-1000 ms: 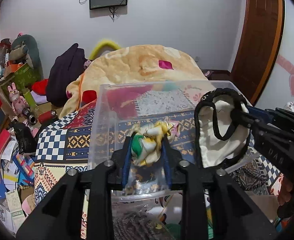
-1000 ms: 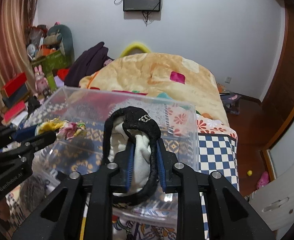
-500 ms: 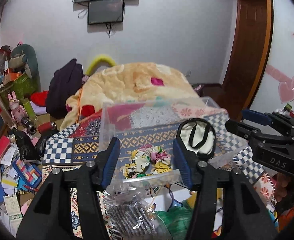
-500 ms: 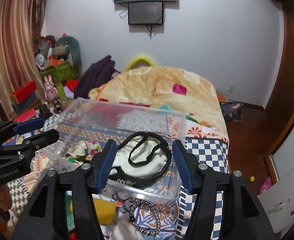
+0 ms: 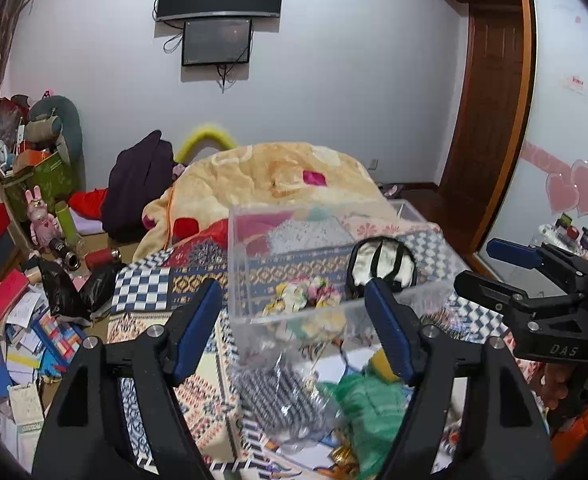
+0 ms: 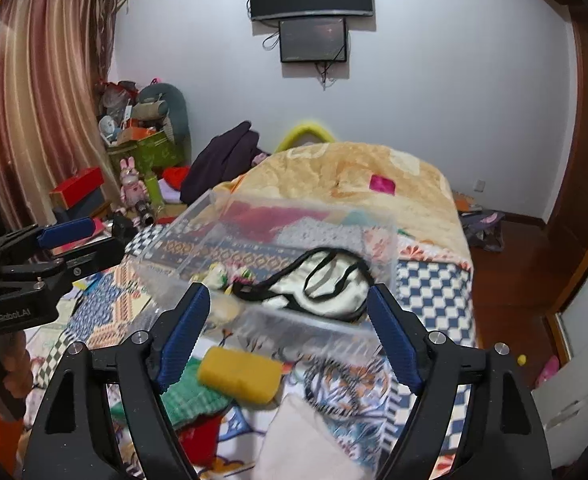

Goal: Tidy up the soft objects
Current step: 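Grasp the bag of steel-wool scrubbers with left tool while right grasps the yellow sponge, then carry the scrubber bag and sponge into the clear box and open both tools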

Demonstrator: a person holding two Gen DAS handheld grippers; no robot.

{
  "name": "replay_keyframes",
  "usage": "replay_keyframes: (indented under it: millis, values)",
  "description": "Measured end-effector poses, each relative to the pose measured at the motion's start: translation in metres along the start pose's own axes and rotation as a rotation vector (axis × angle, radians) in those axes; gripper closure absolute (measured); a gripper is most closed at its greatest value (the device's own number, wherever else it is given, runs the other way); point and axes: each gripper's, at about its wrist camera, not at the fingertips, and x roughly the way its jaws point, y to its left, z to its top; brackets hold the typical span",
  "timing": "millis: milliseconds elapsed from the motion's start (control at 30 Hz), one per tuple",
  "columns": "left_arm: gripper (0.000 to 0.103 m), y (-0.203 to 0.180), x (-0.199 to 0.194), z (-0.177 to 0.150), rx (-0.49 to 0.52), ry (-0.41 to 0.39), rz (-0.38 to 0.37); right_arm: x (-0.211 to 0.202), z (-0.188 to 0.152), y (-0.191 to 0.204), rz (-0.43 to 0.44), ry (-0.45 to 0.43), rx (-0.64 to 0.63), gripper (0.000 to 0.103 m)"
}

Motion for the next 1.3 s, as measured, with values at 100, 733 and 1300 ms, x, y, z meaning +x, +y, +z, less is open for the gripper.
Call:
replay_keyframes:
  millis: [100,733,1300]
  values:
    - [0.028,0.003,0.007,-0.013,-0.001,0.036,0.009,0.006,-0.011,0.004,0.008,0.03,0.001,0.024]
    - [0.028,0.016,0.056,-0.083,-0.064,0.237,0.018,0.054,-0.052,0.02,0.092,0.216,0.059,0.024]
    - [0.074,0.008,0.039,-0.085,-0.083,0.209,-0.032,0.041,-0.051,0.008,0.111,0.196,0.095,0.044]
